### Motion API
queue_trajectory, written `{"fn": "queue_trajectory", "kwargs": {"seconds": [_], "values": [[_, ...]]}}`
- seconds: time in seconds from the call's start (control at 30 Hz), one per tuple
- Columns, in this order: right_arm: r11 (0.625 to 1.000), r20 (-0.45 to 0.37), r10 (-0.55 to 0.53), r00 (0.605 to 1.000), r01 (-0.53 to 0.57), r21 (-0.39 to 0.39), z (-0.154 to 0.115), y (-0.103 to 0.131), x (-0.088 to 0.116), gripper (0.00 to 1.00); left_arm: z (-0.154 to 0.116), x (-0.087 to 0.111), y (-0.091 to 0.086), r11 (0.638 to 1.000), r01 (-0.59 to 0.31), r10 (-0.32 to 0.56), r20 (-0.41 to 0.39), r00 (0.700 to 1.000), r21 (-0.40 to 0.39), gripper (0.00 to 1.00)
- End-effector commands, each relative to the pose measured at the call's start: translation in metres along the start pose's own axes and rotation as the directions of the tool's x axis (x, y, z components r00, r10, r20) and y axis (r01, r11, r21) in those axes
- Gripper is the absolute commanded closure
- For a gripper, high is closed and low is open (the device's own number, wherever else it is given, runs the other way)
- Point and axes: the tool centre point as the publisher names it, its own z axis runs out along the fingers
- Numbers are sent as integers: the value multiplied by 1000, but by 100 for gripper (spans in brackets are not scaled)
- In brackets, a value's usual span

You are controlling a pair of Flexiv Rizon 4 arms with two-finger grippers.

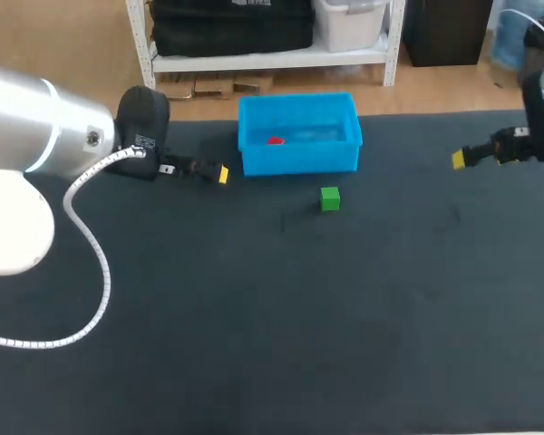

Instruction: Use the left arm to pick the red cube and place it into the blue plastic box first, then use the right arm to grasp the green cube and put it into the same blue plastic box after the first action is fully finished.

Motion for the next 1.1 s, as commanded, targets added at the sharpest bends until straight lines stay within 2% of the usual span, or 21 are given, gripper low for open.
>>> {"fn": "queue_trajectory", "kwargs": {"seconds": [0.03, 0.23, 0.33, 0.4, 0.43, 0.47, 0.53, 0.57, 1.1], "values": [[940, -68, -47, 997, 67, 336, 5, 24, -11, 0, 0, 0, 2, 1000, -2, 2, 3, 1000, 8, 0], [893, -103, -40, 994, 82, 442, 21, 36, -15, 0, 0, 0, 2, 1000, -2, 2, 3, 1000, 8, 0], [836, -114, -68, 991, 119, 536, 30, 40, -17, 0, 0, 0, 2, 1000, -2, 2, 3, 1000, 8, 0], [758, -118, -116, 986, 165, 631, 33, 44, -18, 0, 0, 0, 2, 1000, -2, 2, 3, 1000, 8, 0], [732, -115, -132, 985, 175, 659, 34, 46, -19, 0, 0, 0, 2, 1000, -2, 2, 3, 1000, 8, 0], [723, -120, -138, 983, 183, 666, 36, 48, -19, 0, 0, 0, 2, 1000, -2, 2, 3, 1000, 8, 0], [726, -141, -144, 979, 201, 657, 43, 54, -19, 0, 0, 0, 2, 1000, -2, 2, 3, 1000, 8, 0], [745, -152, -164, 975, 223, 629, 46, 58, -18, 0, 0, 0, 2, 1000, -2, 2, 3, 1000, 8, 0], [745, -152, -164, 975, 223, 629, 46, 58, -18, 0, 0, 0, 2, 1000, -2, 2, 3, 1000, 8, 0]]}}
